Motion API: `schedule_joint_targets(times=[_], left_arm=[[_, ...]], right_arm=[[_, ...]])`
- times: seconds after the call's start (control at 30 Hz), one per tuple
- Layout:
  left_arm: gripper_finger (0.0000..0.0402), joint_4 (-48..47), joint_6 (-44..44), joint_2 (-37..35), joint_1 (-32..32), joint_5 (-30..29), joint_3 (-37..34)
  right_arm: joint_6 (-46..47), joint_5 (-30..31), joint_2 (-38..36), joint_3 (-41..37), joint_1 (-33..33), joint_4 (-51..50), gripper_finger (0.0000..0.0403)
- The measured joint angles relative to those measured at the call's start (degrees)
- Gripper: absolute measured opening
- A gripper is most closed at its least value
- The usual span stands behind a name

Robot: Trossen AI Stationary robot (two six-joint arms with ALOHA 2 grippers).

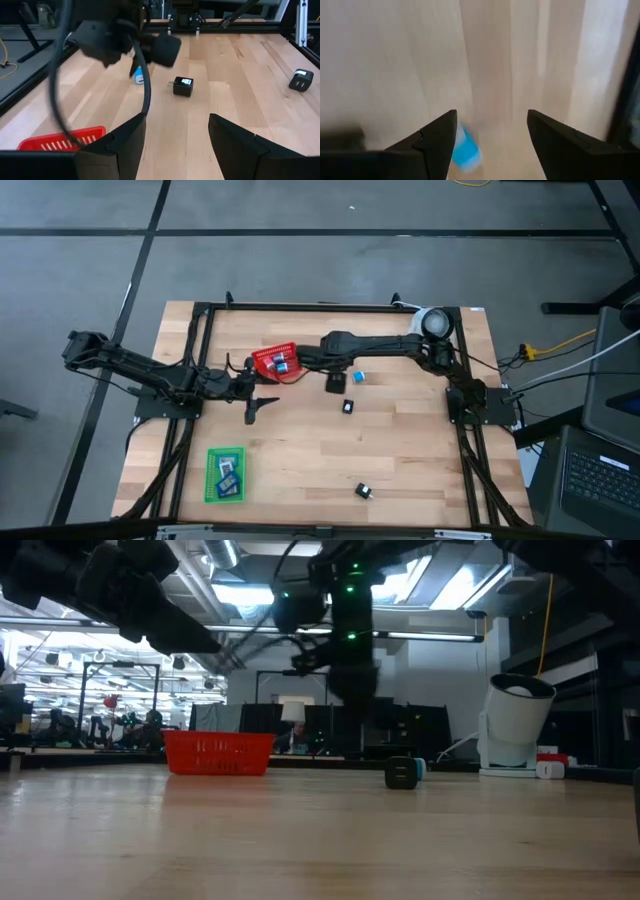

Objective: Pick & Place Office items
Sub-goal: Put the light blue charger adapter into the red bin

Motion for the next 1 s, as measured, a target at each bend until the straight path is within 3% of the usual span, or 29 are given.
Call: schedule_joint_targets(times=[0.17, 0.47, 0.77, 1.0], left_arm=[[0.0212, -0.16, -0.1, 0.0, 0.01, 0.0, 0.0], [0.0212, -0.71, -0.5, 0.0, 0.01, 0.02, 0.0], [0.0212, -0.85, -1.19, 0.0, -0.05, 1.92, 0.0], [0.0212, -0.95, -1.44, 0.0, -0.03, 2.05, 0.0]], right_arm=[[-4.17, -0.73, -2.35, 0.0, 0.03, -6.64, 0.0245], [-7.69, -3.87, -4.37, -0.57, 0.1, -6.71, 0.0245], [-8.91, -3.15, -4.29, -14.07, 0.1, -4.09, 0.0245], [-10.24, -3.38, -4.33, -15.39, 0.12, 1.01, 0.0245]])
